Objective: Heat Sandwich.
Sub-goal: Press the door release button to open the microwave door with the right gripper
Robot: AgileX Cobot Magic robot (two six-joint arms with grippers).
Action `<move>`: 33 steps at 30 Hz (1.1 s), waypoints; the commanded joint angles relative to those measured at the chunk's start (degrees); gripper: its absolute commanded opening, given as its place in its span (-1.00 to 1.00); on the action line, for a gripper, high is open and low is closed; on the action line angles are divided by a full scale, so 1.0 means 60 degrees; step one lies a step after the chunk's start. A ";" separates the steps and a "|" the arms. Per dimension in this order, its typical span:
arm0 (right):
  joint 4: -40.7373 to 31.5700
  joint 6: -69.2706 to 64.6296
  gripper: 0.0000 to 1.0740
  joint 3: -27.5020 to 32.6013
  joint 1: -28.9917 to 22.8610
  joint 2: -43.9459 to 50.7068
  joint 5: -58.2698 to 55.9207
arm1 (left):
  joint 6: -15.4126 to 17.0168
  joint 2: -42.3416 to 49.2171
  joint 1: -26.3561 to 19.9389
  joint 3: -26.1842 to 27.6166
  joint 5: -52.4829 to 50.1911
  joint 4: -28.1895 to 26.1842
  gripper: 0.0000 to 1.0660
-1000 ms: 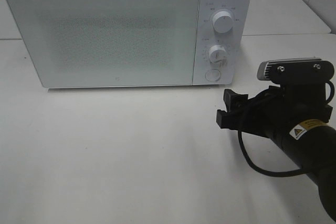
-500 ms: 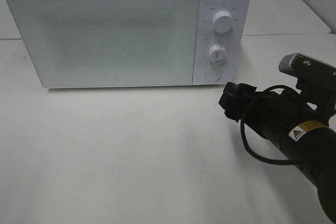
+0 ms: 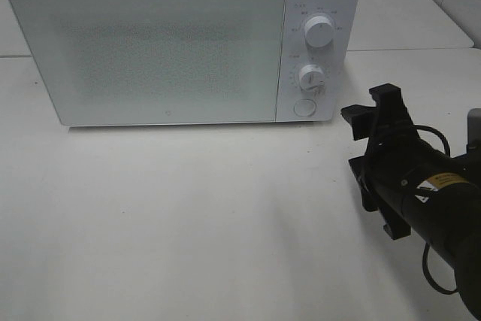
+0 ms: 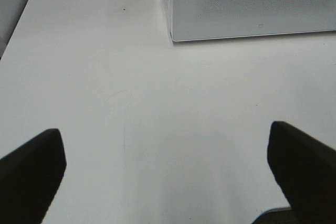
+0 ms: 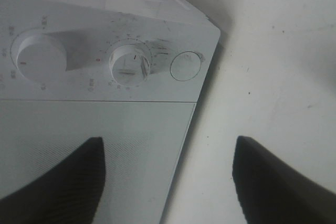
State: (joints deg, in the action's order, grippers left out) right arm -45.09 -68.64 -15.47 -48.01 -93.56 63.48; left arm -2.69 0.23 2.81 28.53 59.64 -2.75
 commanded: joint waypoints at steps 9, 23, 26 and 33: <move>0.0010 -0.1671 -0.62 -0.0029 -0.0029 -0.0010 0.0057 | 0.0086 0.0220 -0.0029 -0.0029 -0.0029 -0.0019 0.90; -0.0382 -0.1299 -0.99 -0.0162 -0.0010 -0.0010 -0.0019 | 0.0086 0.0220 -0.0029 -0.0029 -0.0029 -0.0019 0.90; -0.0401 -0.1098 -0.99 -0.0296 0.0000 -0.0010 -0.0115 | 0.0086 0.0220 -0.0029 -0.0029 -0.0029 -0.0019 0.90; -0.0477 -0.1327 -0.99 -0.0879 0.0000 -0.0917 -0.0201 | 0.0086 0.0220 -0.0029 -0.0029 -0.0029 -0.0019 0.90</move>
State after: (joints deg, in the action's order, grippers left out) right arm -48.01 -75.75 -19.82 -48.01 -97.92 62.80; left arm -2.69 0.23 2.81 28.53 59.64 -2.75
